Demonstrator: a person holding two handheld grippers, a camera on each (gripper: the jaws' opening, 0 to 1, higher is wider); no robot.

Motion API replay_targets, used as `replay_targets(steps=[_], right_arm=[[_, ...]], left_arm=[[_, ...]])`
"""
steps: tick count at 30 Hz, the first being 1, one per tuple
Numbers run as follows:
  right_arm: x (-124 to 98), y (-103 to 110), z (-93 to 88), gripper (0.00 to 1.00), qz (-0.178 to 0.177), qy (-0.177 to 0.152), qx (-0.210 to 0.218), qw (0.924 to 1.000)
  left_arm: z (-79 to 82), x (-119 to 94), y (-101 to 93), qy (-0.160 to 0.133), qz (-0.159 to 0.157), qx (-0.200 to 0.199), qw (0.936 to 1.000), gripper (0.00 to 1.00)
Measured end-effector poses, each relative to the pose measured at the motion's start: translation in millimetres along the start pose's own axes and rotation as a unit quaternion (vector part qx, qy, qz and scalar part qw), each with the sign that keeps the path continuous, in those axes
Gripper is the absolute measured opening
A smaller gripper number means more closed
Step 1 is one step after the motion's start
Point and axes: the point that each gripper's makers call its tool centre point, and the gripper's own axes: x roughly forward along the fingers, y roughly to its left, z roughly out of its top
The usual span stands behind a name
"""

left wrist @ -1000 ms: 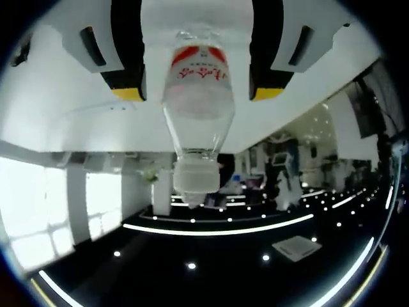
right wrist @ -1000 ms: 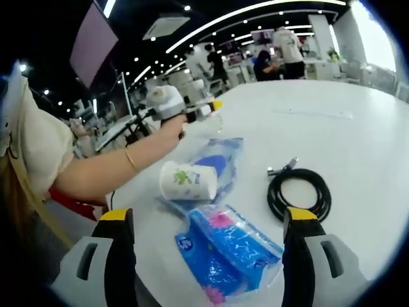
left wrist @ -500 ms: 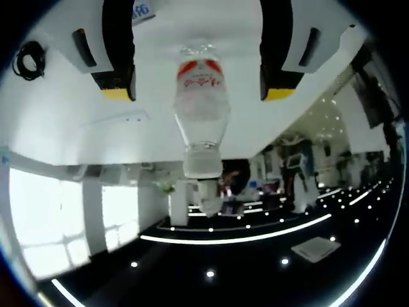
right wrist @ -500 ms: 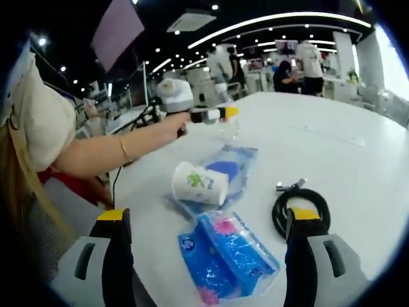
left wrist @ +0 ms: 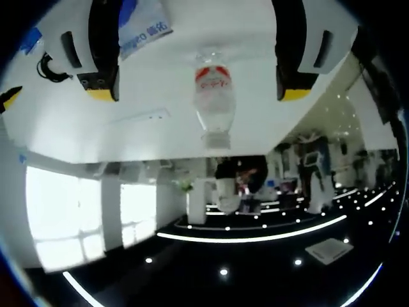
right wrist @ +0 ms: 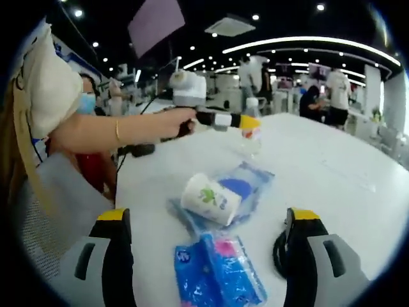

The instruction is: Arrange the tabletop items into an orderly group along one side of the table until the central work area is clear of visible clutter.

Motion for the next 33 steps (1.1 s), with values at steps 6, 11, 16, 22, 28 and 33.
replay_targets(steps=[6, 11, 16, 22, 28, 33], right_arm=[[22, -4, -3.5, 0.99, 0.020, 0.021, -0.073, 0.9970], [37, -5, -7.5, 0.92, 0.031, 0.028, -0.089, 0.9951], [53, -3, -6.5, 0.90, 0.051, 0.029, -0.125, 0.9904], [63, -13, -16.8, 0.84, 0.046, 0.069, -0.177, 0.9806], [74, -5, -12.5, 0.76, 0.075, 0.066, -0.194, 0.9759], [87, -3, -17.7, 0.69, 0.092, 0.081, -0.211, 0.9697]], left_arm=[[11.6, -22, -15.4, -0.002, -0.039, 0.016, 0.9991, 0.99], [17.3, -45, -30.1, -0.007, -0.078, 0.020, 0.9967, 0.99], [15.1, -69, -43.3, 0.000, -0.116, 0.009, 0.9933, 0.99], [14.9, -96, -53.3, -0.012, -0.154, -0.030, 0.9875, 0.99], [-3.3, -119, -60.3, 0.009, -0.178, -0.010, 0.9840, 0.99], [-11.3, -142, -71.2, 0.010, -0.193, -0.006, 0.9811, 0.99]])
